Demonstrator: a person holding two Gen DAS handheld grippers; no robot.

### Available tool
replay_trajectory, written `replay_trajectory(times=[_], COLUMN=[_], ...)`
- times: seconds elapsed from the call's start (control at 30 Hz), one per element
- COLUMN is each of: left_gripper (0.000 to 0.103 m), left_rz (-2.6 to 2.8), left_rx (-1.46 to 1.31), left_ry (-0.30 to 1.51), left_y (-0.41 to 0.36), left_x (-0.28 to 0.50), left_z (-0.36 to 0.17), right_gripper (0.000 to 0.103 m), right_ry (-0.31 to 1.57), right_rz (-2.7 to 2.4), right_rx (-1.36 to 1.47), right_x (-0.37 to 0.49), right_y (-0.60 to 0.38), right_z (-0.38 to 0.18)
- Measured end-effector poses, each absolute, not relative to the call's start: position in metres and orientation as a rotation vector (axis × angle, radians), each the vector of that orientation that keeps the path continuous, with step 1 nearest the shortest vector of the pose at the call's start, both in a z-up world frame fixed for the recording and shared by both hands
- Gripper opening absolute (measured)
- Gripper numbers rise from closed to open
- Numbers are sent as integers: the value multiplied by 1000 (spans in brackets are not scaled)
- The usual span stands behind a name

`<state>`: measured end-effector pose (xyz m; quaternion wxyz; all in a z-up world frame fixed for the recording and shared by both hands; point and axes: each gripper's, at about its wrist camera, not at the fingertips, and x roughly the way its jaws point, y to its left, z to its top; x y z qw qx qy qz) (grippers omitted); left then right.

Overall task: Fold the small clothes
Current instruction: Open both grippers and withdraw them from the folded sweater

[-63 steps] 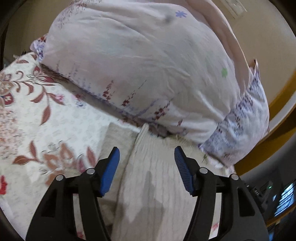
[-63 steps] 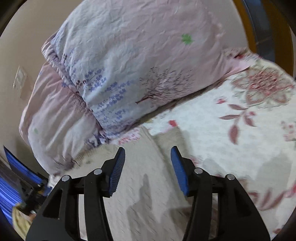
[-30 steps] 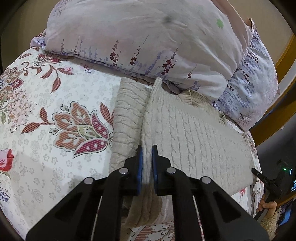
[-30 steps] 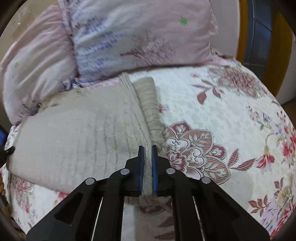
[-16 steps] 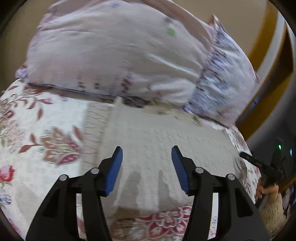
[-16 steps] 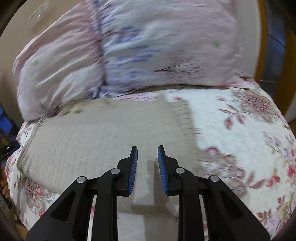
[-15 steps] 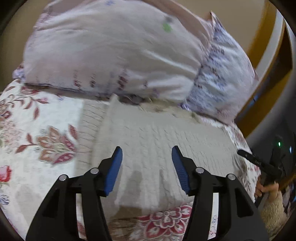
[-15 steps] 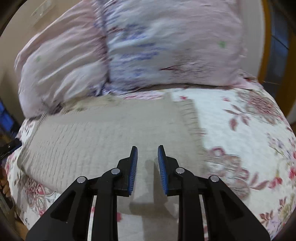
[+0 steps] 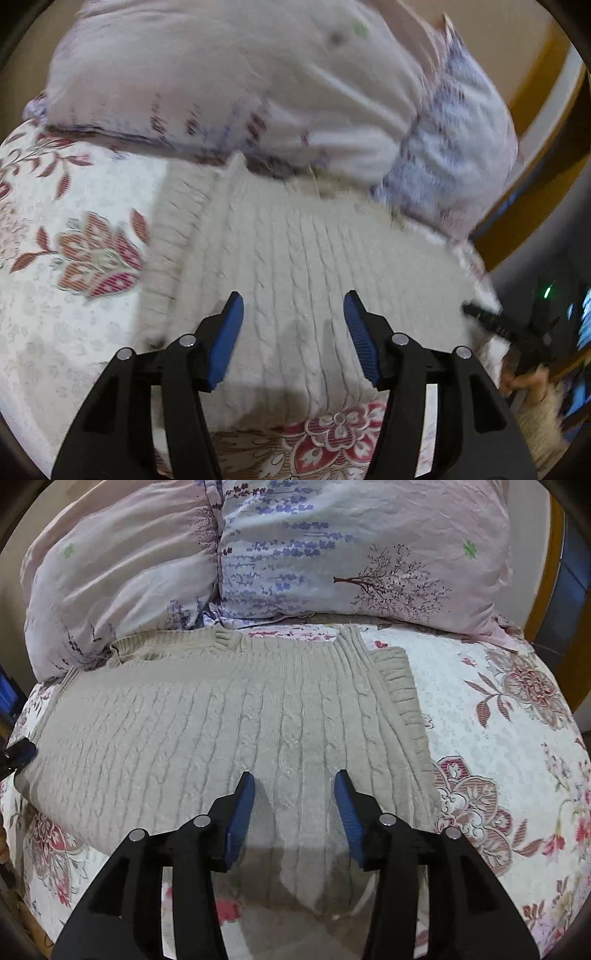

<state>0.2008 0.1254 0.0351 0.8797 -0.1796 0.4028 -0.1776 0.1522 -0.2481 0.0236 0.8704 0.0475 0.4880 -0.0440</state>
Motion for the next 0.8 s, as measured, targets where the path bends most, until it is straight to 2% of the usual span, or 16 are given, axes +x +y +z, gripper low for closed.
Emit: replay_trajectory(times=[0.07, 0.2, 0.67, 0.73, 0.8], left_gripper=[66, 67, 72, 72, 72], left_rz=[-337, -296, -207, -225, -223], left_rx=[-411, -539, -667, -653, -651], left_ry=[821, 861, 872, 913, 934], left_y=[140, 168, 182, 183, 181], left_x=[203, 218, 236, 239, 243], left_z=[40, 35, 21, 18, 14], right_gripper=[55, 60, 60, 62, 64], right_ry=[994, 971, 959, 1012, 984], right_rz=[-51, 16, 114, 103, 99], right_rx=[111, 87, 51, 18, -33], right_x=[153, 161, 205, 211, 207], right_y=[-241, -217, -155, -149, -143], right_z=[30, 36, 27, 14, 10])
